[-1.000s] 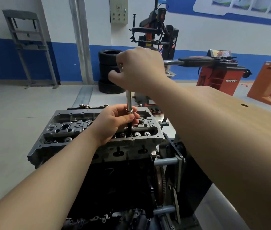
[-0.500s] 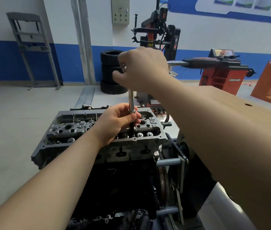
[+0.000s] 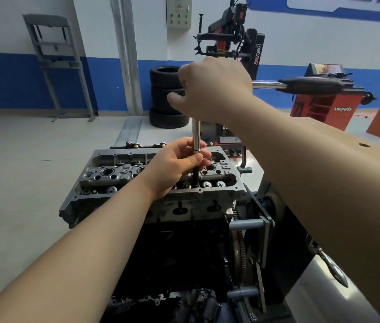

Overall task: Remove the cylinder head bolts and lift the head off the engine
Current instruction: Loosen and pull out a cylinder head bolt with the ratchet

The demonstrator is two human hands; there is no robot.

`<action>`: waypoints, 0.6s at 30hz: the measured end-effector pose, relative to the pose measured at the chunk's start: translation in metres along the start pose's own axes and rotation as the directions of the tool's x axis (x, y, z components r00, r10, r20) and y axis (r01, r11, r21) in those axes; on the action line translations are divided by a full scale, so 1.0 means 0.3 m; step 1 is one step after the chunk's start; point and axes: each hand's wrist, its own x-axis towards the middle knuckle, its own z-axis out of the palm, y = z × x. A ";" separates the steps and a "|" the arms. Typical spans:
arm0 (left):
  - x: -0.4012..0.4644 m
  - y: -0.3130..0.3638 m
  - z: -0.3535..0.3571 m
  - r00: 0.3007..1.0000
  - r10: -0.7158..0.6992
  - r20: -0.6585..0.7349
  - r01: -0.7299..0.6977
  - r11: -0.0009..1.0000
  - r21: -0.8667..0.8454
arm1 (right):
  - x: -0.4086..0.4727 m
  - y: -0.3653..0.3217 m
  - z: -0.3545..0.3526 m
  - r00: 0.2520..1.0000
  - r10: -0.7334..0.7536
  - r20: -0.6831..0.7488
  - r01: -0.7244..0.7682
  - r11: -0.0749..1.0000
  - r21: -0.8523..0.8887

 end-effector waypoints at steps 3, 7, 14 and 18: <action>0.000 0.007 0.011 0.999 0.013 0.034 -0.014 1.000 0.025 | -0.030 0.062 0.004 1.000 0.004 -0.007 -0.002 0.956 0.293; 0.005 0.003 0.020 0.999 0.049 0.021 -0.051 0.995 0.084 | -0.042 0.076 0.017 0.993 0.114 -0.012 -0.109 0.970 0.218; 0.011 -0.010 0.003 0.999 0.045 -0.020 -0.045 0.999 0.002 | 0.003 0.007 0.012 0.999 0.051 -0.004 -0.051 0.998 0.038; 0.017 -0.009 0.005 0.999 -0.004 0.044 0.004 1.000 -0.001 | -0.024 0.077 0.007 0.997 0.058 0.059 -0.079 0.893 0.443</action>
